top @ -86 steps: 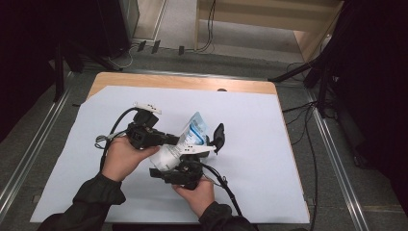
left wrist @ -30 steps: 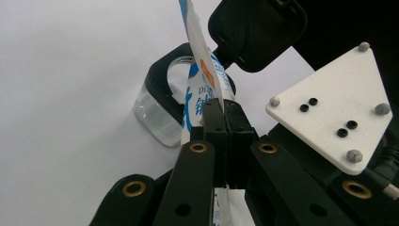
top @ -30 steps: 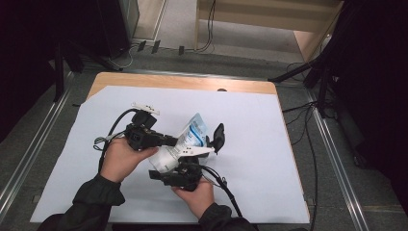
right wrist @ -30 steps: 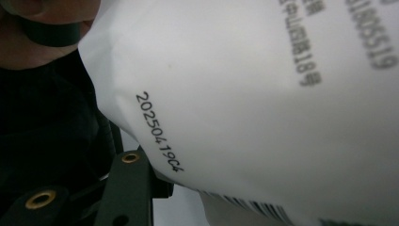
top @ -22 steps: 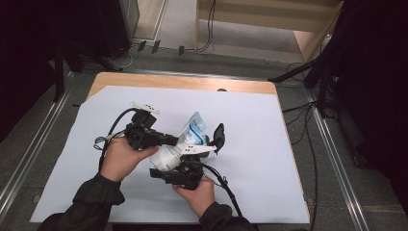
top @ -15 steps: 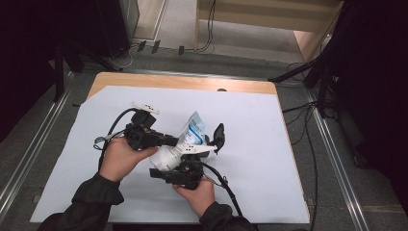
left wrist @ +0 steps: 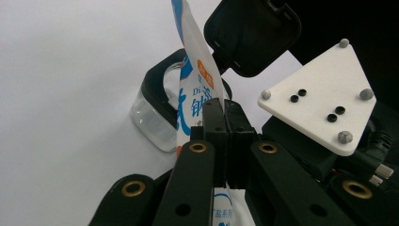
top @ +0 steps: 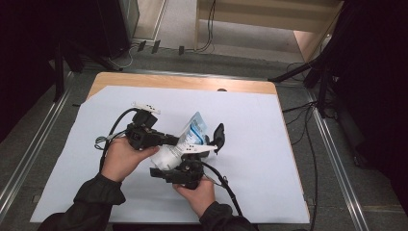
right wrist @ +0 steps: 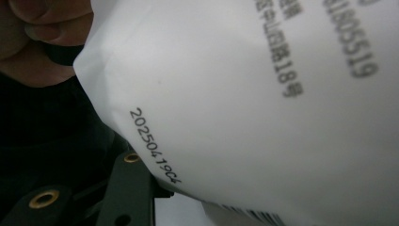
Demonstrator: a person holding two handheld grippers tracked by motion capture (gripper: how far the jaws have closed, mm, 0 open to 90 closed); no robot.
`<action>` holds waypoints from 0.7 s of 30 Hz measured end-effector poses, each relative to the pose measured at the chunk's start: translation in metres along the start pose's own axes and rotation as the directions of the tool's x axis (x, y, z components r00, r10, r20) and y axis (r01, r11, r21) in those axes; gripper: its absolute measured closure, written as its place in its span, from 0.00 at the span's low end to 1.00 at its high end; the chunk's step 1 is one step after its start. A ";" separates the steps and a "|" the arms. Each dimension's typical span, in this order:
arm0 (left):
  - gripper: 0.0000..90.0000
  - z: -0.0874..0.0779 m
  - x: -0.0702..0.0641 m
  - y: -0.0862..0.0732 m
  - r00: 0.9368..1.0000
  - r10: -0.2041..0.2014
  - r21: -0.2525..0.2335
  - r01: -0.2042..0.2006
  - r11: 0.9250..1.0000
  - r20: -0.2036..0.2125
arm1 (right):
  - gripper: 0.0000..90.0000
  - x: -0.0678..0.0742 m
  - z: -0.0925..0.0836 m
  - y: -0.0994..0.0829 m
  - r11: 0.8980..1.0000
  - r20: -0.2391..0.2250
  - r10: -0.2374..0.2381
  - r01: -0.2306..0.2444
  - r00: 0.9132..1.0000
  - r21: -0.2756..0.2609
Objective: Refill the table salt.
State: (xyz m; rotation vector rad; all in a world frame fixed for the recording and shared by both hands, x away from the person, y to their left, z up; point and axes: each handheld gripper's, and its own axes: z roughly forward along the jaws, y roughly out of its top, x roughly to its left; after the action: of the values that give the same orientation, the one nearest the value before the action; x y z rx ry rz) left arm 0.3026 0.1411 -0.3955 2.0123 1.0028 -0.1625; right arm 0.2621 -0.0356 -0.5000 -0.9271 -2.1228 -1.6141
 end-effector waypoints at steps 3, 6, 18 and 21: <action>1.00 0.001 0.000 0.000 1.000 0.002 0.005 -0.002 1.000 0.002 | 0.62 0.000 0.000 0.000 1.000 0.006 -0.001 0.001 1.000 0.001; 1.00 0.002 0.001 0.000 1.000 0.004 0.009 -0.004 1.000 0.000 | 0.62 0.000 0.000 -0.001 1.000 0.011 -0.004 0.004 1.000 0.005; 1.00 0.001 0.000 0.001 1.000 0.007 0.009 -0.007 1.000 -0.001 | 0.62 -0.001 0.000 -0.001 1.000 0.004 -0.002 0.002 1.000 0.005; 1.00 0.002 0.000 0.001 1.000 0.004 0.010 -0.004 1.000 -0.002 | 0.62 0.000 0.000 -0.001 1.000 0.004 -0.003 0.003 1.000 0.008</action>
State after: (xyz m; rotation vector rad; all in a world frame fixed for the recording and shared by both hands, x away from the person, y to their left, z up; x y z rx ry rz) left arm 0.3035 0.1391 -0.3962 2.0234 1.0012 -0.1637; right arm 0.2619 -0.0360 -0.5005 -0.9255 -2.1324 -1.6055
